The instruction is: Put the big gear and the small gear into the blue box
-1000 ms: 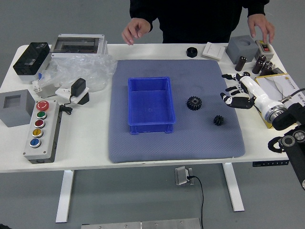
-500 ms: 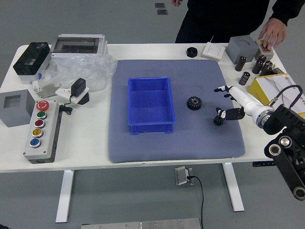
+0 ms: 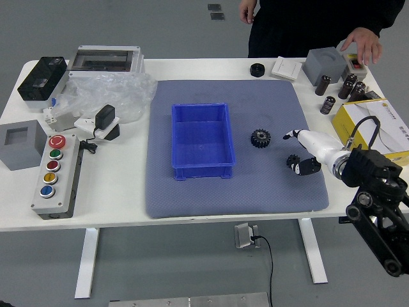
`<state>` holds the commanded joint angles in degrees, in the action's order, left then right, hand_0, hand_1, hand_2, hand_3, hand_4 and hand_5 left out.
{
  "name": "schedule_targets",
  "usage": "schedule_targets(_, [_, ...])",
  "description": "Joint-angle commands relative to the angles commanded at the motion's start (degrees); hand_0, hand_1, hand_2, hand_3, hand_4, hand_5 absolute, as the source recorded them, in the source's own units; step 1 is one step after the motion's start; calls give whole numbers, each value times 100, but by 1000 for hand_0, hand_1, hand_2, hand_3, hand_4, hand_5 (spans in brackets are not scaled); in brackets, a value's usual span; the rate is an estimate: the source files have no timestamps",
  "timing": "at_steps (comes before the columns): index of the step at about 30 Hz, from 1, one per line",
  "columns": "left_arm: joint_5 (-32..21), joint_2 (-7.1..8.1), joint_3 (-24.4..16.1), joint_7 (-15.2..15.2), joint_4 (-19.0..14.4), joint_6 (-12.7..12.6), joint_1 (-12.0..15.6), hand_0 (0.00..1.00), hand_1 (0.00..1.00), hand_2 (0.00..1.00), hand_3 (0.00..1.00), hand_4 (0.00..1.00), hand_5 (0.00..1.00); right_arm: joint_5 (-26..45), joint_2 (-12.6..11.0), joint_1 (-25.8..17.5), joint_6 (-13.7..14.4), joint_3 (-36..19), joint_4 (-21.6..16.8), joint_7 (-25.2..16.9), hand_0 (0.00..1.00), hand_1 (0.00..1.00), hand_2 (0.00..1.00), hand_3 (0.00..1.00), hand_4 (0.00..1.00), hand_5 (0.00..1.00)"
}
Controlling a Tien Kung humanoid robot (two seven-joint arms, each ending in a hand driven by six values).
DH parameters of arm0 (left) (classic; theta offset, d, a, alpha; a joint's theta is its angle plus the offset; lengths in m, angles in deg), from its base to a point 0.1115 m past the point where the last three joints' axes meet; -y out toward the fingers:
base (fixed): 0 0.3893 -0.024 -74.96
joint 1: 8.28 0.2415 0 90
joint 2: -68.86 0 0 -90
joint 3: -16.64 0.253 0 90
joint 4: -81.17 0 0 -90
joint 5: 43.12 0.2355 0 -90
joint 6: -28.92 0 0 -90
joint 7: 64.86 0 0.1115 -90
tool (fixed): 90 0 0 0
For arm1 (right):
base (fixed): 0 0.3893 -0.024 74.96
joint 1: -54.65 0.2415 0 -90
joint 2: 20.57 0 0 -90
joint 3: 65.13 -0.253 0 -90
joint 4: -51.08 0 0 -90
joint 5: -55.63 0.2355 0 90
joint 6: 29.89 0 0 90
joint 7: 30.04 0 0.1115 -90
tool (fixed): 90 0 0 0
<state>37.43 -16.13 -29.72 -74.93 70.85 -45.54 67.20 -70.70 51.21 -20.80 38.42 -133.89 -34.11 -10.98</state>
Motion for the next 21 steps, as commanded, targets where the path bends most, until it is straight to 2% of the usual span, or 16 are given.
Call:
schedule_targets(8, [-25, -12, 21, 0, 0, 7, 0, 890, 871, 869, 850, 837, 548, -212, -10, 81, 161, 224, 321, -56, 861, 837, 847, 869, 648, 106])
schedule_targets(9, [-25, -12, 21, 1, 0, 7, -1, 890, 871, 869, 850, 837, 548, -222, -18, 95, 204, 243, 379, -78, 825, 788, 801, 844, 649, 114])
schedule_targets(14, [-24, -9, 18, 5, 0, 6, -4, 890, 871, 869, 850, 837, 548, -235, -37, 140, 334, 266, 554, -149, 825, 788, 801, 844, 649, 114])
schedule_targets(15, [-24, -9, 18, 5, 0, 6, -4, 891, 871, 869, 850, 837, 547, -238, -37, 145, 354, 265, 579, -160, 793, 762, 775, 818, 652, 144])
schedule_targets(21, [-24, -16, 20, 4, 0, 7, -5, 891, 871, 869, 852, 836, 546, -244, -20, 176, 406, 265, 689, -188, 774, 747, 769, 809, 647, 155])
